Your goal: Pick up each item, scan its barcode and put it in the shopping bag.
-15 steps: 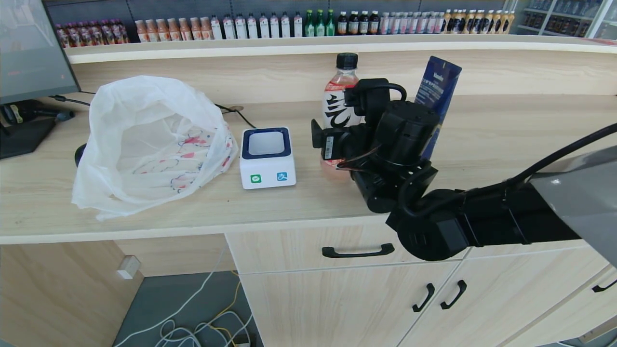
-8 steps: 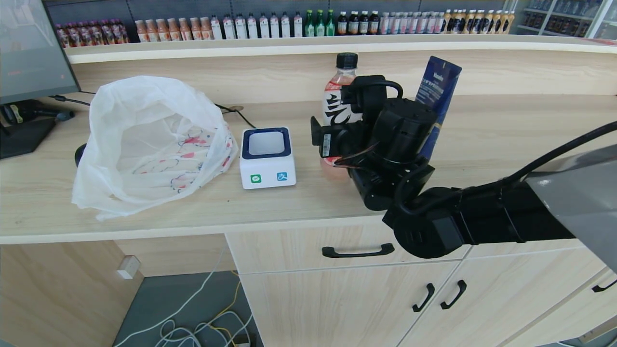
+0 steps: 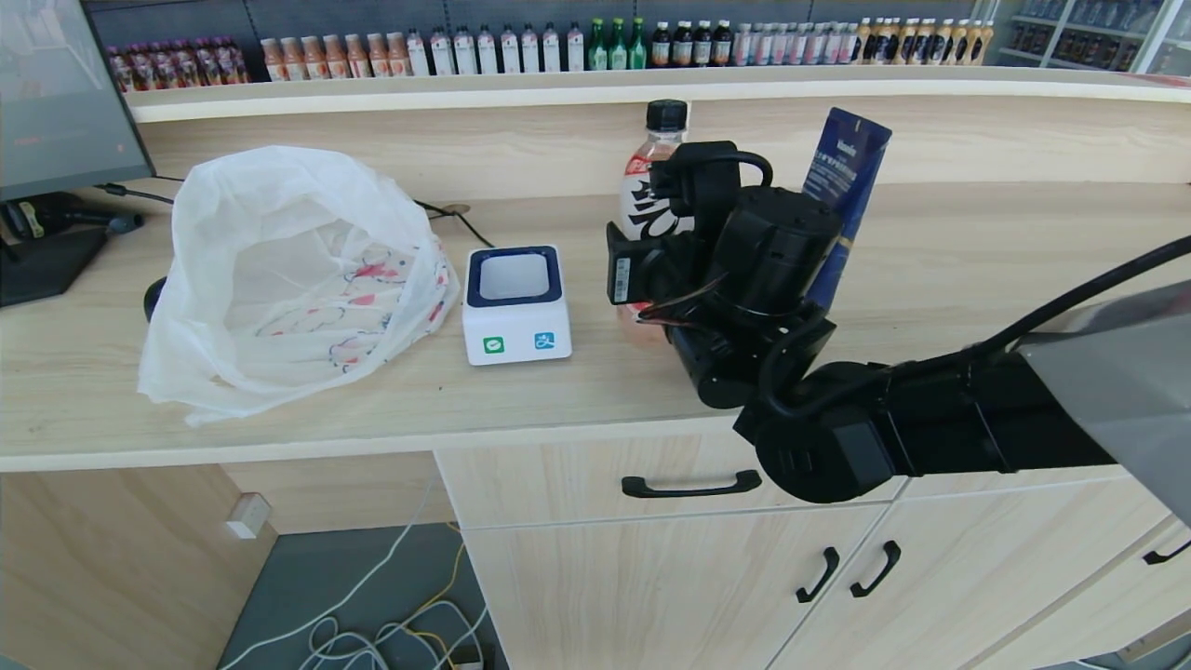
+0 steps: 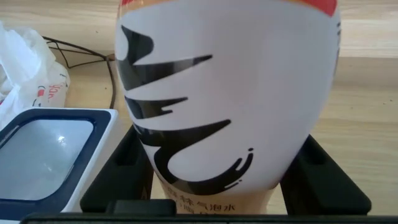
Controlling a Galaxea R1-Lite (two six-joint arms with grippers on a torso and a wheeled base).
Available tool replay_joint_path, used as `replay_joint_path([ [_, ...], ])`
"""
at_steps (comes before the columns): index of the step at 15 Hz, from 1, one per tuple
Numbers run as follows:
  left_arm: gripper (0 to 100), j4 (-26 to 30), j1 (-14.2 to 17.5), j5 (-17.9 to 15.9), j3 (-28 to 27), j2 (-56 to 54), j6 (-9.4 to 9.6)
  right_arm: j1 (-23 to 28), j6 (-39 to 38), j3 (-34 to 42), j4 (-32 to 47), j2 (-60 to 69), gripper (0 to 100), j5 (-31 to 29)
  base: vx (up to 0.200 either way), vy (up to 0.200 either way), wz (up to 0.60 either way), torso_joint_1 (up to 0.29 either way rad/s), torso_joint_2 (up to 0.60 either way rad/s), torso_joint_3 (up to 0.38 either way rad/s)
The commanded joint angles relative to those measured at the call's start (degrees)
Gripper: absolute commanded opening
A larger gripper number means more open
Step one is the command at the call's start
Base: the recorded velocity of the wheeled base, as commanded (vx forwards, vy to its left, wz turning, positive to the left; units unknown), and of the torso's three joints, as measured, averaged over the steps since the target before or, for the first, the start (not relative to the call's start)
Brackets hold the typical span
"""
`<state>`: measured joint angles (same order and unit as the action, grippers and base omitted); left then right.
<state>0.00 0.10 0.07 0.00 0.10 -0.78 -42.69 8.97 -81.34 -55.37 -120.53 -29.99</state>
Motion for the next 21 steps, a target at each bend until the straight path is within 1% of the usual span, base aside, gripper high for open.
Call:
replay_joint_path([
  [1, 100, 0.0, -0.01, 0.01, 0.0, -0.01, -0.01, -0.2, -0.01, 0.04, -0.35, 0.47, 0, 0.02, 0.0, 0.0, 0.0, 0.0, 0.0, 0.0],
  [5, 100, 0.0, -0.01, 0.01, 0.0, -0.01, -0.01, -0.64, 0.08, 1.09, -2.55, 0.91, 0, 0.02, 0.0, 0.0, 0.0, 0.0, 0.0, 0.0],
  [8, 100, 0.0, -0.01, 0.01, 0.0, -0.01, -0.01, -0.73, 0.08, 3.11, -2.81, 3.72, 0, 0.19, 0.0, 0.0, 0.0, 0.0, 0.0, 0.0],
  [10, 100, 0.0, -0.01, 0.01, 0.0, -0.01, -0.01, -0.99, 0.08, 6.1, -2.99, 6.71, 0, 0.19, 0.0, 0.0, 0.0, 0.0, 0.0, 0.0],
  [13, 100, 0.0, -0.01, 0.01, 0.0, -0.01, -0.01, -2.57, 1.4, 11.11, -6.07, 11.9, 0, 0.19, 0.0, 0.0, 0.0, 0.0, 0.0, 0.0],
  [14, 100, 0.0, -0.01, 0.01, 0.0, -0.01, -0.01, -2.66, 1.57, 11.73, -6.15, 12.86, 0, 0.11, 0.0, 0.0, 0.0, 0.0, 0.0, 0.0],
  [18, 100, 0.0, -0.01, 0.01, 0.0, -0.01, -0.01, -5.3, 3.24, 18.05, -6.24, 21.3, 0, -0.07, 0.0, 0.0, 0.0, 0.0, 0.0, 0.0],
  [21, 100, 0.0, -0.01, 0.01, 0.0, -0.01, -0.01, -7.93, 4.39, 25.96, -6.24, 29.83, 0, -0.33, 0.0, 0.0, 0.0, 0.0, 0.0, 0.0],
])
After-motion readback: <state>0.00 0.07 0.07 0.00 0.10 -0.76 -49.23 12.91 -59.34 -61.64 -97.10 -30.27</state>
